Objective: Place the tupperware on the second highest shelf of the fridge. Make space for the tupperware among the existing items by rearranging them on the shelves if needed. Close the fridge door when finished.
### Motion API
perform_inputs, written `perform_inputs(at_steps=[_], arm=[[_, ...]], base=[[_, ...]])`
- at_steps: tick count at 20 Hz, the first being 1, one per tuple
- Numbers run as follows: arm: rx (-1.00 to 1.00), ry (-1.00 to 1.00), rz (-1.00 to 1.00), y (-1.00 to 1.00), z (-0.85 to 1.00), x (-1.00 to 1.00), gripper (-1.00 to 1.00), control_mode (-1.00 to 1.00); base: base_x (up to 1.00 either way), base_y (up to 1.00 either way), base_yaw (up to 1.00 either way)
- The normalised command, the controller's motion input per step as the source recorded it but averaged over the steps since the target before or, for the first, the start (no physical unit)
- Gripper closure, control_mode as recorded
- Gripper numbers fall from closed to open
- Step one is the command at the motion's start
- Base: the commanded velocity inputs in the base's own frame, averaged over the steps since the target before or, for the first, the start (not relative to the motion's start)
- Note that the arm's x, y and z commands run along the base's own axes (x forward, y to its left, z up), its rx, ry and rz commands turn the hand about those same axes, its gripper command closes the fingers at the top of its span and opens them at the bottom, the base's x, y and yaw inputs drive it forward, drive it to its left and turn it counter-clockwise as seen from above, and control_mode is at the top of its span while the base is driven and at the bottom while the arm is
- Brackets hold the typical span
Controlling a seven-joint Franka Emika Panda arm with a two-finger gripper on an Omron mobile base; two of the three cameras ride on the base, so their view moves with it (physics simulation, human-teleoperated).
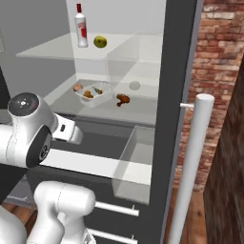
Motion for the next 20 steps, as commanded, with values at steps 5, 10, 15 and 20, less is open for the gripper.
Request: perform_inputs(at_steps=[5, 10, 15, 20], arm=[[0.00, 0.00, 0.00, 0.00, 0.00, 0.00, -1.00, 1.00], [0.00, 0.00, 0.00, 0.00, 0.00, 0.00, -1.00, 1.00], [0.00, 0.00, 0.00, 0.00, 0.00, 0.00, -1.00, 1.00], [0.00, 0.00, 0.00, 0.00, 0.00, 0.00, -1.00, 1.00]], base=[[-0.73, 0.00, 0.00], [-0.36, 0.00, -0.05], [0.00, 0.09, -0.14], [0.00, 0.15, -0.20]])
